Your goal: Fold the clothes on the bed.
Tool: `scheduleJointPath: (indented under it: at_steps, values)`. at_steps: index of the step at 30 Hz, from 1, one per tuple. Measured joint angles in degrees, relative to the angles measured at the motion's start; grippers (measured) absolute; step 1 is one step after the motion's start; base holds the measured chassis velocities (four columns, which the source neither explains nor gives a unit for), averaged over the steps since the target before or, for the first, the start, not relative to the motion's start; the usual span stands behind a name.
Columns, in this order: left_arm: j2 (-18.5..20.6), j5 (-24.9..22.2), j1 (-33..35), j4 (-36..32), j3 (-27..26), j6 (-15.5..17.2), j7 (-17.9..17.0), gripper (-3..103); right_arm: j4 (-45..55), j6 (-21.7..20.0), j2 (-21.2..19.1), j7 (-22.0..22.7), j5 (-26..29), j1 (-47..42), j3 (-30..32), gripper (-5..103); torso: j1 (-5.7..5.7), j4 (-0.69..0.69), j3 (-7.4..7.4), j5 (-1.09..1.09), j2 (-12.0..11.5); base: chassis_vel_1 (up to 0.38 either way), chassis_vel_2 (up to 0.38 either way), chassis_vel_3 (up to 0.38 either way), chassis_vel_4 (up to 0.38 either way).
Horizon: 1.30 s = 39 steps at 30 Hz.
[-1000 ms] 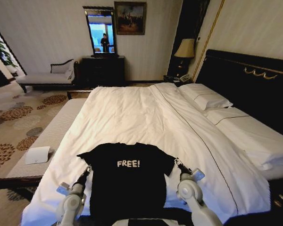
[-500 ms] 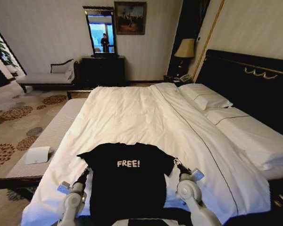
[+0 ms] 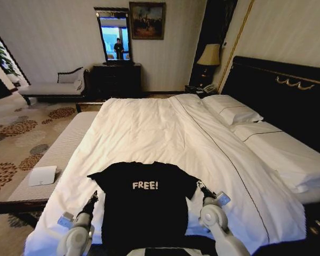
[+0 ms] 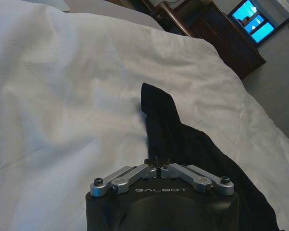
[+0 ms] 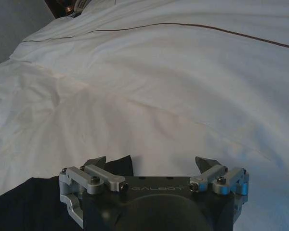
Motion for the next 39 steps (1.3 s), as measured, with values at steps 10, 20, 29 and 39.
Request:
scheduleJointPath:
  at_steps: [10, 20, 29, 39]
  values:
    - [0.21, 0.18, -5.68, 6.86, 1.26, 0.34, 3.10, 17, 0.12, 0.00, 0.13, -0.06, -0.48, -0.59, -0.10, 100, 0.00, -0.01, 0.00, -0.01, 0.00, 0.000, 0.000, 0.000, 0.000]
    - [-0.56, 0.32, -6.65, 8.78, 2.32, 0.72, 4.10, 55, 0.16, 0.20, -0.11, -0.14, -0.35, -1.01, 0.57, 100, 0.00, -0.01, 0.00, 0.00, 0.00, 0.000, 0.000, 0.000, 0.000]
    - [-0.79, 0.40, -6.54, 9.47, 2.28, 0.59, 4.26, 62, 0.29, 0.20, 0.21, -0.14, -0.51, -0.90, 0.16, 100, 0.00, 0.00, 0.00, 0.00, 0.00, 0.000, 0.000, 0.000, 0.000]
    - [-1.57, 0.30, -8.31, 11.42, 2.43, 0.11, 4.27, 24, 0.60, 0.20, 0.17, -0.13, -0.56, -1.21, 0.26, 100, 0.00, -0.01, 0.00, 0.00, 0.00, 0.000, 0.000, 0.000, 0.000]
